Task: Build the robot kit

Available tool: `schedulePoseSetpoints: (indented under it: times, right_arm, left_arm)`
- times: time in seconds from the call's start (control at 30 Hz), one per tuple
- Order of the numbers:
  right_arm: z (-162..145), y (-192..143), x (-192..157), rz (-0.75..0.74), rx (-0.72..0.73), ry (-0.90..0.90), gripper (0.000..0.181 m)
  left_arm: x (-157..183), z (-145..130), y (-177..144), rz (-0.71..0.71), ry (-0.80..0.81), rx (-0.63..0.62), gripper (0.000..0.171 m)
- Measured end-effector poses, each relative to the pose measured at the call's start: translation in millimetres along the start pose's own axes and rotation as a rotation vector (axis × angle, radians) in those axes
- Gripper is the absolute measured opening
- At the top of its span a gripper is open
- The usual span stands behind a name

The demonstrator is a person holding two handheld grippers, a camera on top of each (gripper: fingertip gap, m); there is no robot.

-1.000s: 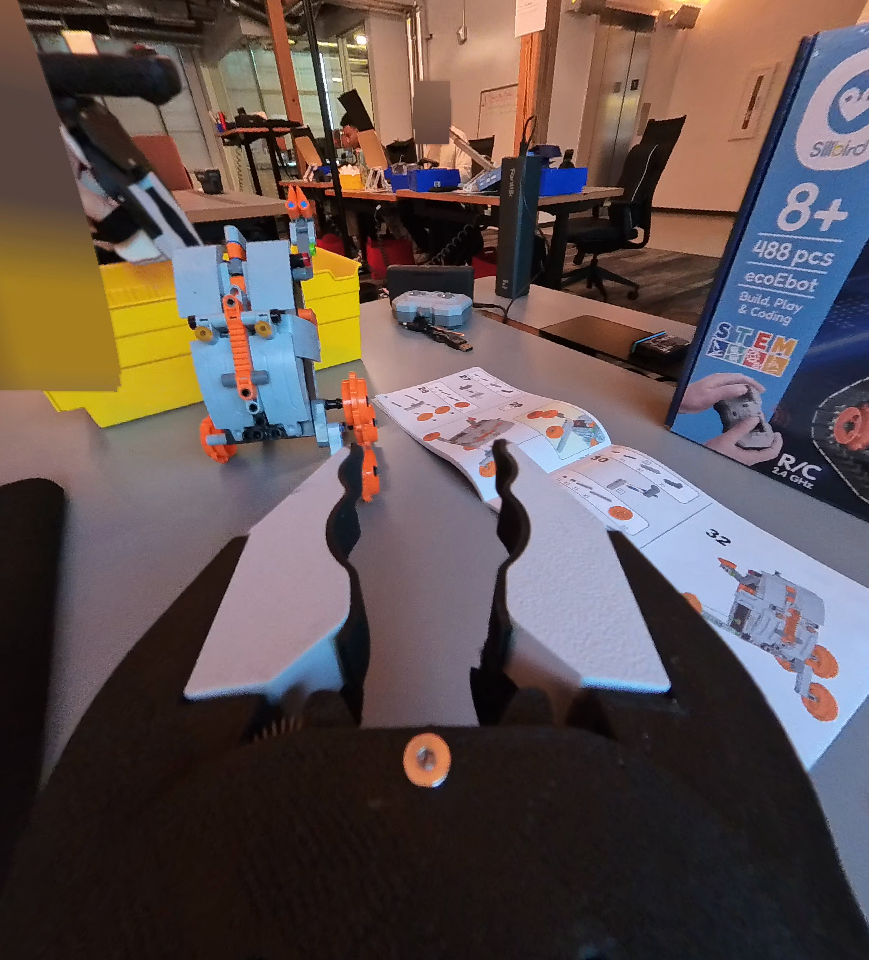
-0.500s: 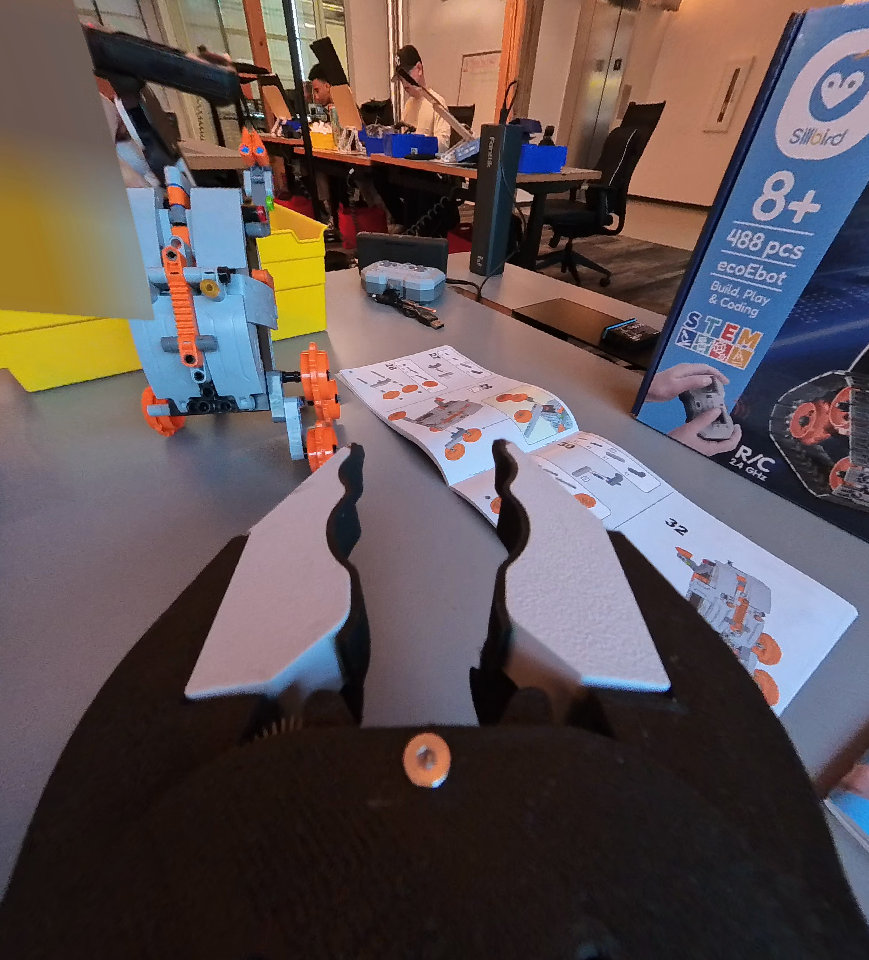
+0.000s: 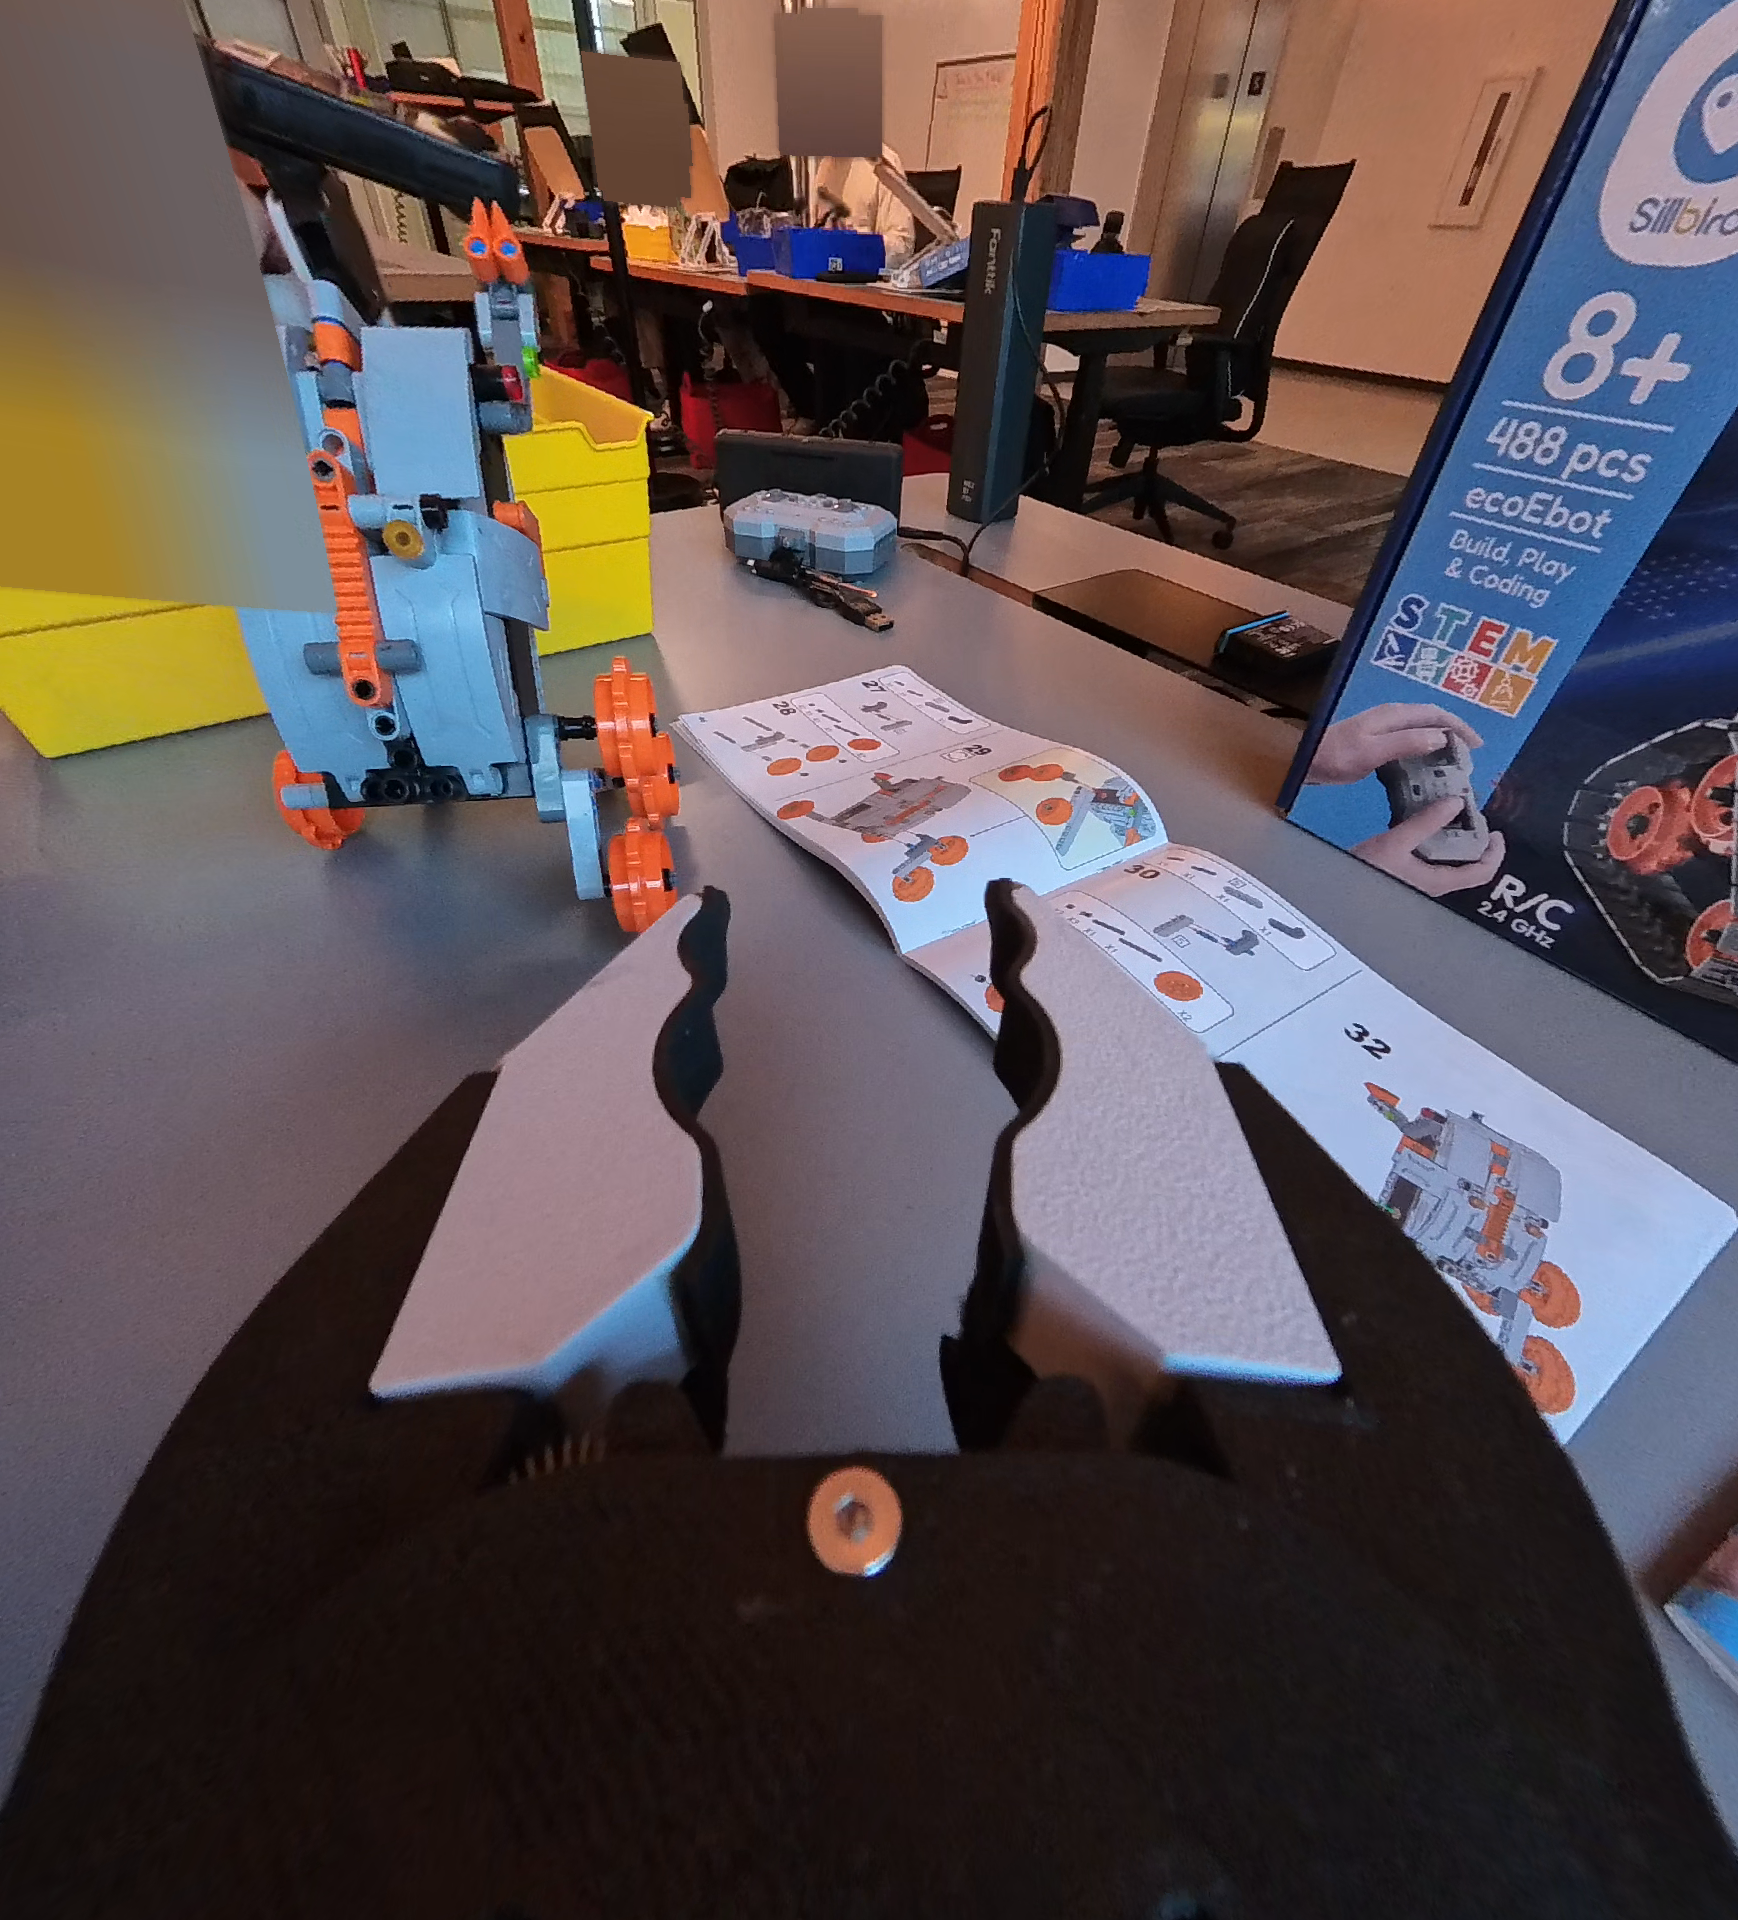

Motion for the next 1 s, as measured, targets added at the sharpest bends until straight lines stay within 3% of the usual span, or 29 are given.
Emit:
schedulePoseSetpoints:
  times: [0.1,0.37,0.53,0.67,0.77,1.0]
  right_arm:
    - [-0.1,0.0,-1.3,0.005,-0.009,-0.011,0.051]
    - [-2.4,3.4,-3.4,0.034,-0.03,-0.004,0.051]
    - [-1.3,2.0,-3.6,0.032,-0.025,-0.004,0.051]
    - [-1.7,2.4,-4.7,0.039,-0.033,-0.008,0.051]
    - [-1.0,3.8,-5.8,0.05,-0.031,-0.009,0.051]
    - [-1.7,3.0,-7.6,0.051,-0.046,-0.029,0.051]
  left_arm:
    - [-0.9,-9.9,-1.0,-0.046,-0.076,-0.019,0.013]
    - [-1.5,-11.9,1.5,-0.073,-0.113,0.036,0.012]
    - [-3.6,-3.0,-2.3,-0.144,-0.188,0.065,0.028]
    - [-2.5,-16.1,-6.5,-0.054,-0.153,0.019,0.017]
    - [-2.3,-15.0,0.3,-0.09,-0.188,0.024,0.013]
    - [-5.5,-7.6,-10.6,-0.175,-0.264,0.143,0.024]
Point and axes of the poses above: each gripper's, where its closed fingertips meet, y out along the fingers, z out of its top, x = y × z across the jaws, the point moved 9 cm from there along -y, back along the fingers, and after that the axes turned 8 degrees about z, right-handed, at the moved point
